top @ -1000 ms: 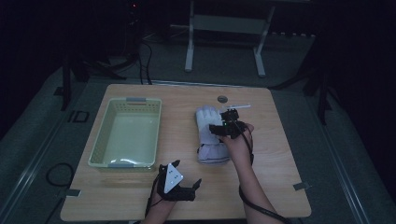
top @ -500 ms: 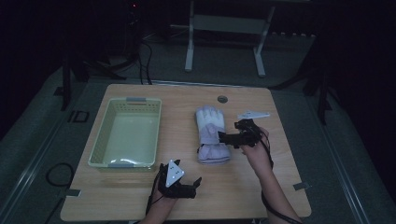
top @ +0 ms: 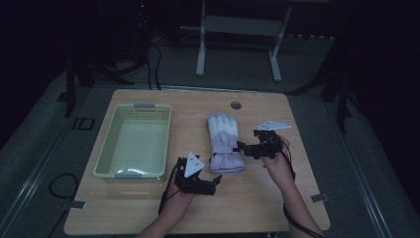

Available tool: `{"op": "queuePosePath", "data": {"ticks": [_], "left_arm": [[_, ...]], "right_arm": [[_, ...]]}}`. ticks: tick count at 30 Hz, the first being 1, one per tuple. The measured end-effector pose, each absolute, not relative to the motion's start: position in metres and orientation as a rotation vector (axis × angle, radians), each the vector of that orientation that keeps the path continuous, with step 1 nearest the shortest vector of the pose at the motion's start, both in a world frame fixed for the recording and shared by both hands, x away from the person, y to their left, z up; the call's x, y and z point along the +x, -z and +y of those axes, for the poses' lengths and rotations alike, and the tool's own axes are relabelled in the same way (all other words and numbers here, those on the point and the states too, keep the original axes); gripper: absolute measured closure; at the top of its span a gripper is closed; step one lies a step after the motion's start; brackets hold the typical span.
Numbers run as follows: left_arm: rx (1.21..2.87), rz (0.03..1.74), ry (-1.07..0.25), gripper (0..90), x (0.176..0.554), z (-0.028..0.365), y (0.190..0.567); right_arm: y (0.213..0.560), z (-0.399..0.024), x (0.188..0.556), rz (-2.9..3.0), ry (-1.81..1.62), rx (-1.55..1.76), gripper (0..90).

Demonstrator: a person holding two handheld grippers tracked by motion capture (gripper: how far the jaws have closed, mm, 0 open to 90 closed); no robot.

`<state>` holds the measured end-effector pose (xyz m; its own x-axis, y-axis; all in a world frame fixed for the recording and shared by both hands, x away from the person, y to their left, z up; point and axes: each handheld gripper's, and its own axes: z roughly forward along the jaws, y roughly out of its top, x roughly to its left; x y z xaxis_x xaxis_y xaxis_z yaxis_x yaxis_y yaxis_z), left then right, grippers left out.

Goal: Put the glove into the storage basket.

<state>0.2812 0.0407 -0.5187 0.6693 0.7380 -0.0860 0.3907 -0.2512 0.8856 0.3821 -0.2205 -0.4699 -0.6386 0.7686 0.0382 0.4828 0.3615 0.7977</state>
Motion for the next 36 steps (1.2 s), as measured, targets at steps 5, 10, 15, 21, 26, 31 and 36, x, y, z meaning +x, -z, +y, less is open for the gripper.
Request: {"op": "queuePosePath", "data": {"ticks": [5,10,15,21,26,31,36], "left_arm": [[1.888,0.924,-0.376,0.4,0.301,0.036,0.51],[1.911,0.938,-0.361,0.4,0.319,0.03,0.502],[1.943,0.964,-0.375,0.4,0.335,0.029,0.499],[1.926,1.033,-0.359,14.0,0.344,0.029,0.502],[1.946,1.109,-0.312,19.1,0.345,0.029,0.513],[1.97,1.149,-0.276,22.6,0.344,0.027,0.525],[1.972,1.182,-0.156,22.6,0.351,0.027,0.543]], "right_arm": [[0.473,-0.222,0.389,2.265,-1.187,1.127,13.7],[0.476,-0.216,0.4,2.264,-1.155,1.146,11.6],[0.482,-0.211,0.409,2.292,-1.122,1.159,10.3],[0.49,-0.215,0.418,2.273,-1.113,1.2,24.2],[0.498,-0.215,0.42,2.275,-1.132,1.249,40.2],[0.512,-0.212,0.418,2.33,-1.179,1.32,44.0],[0.525,-0.214,0.421,2.364,-1.128,1.42,45.9]]}}
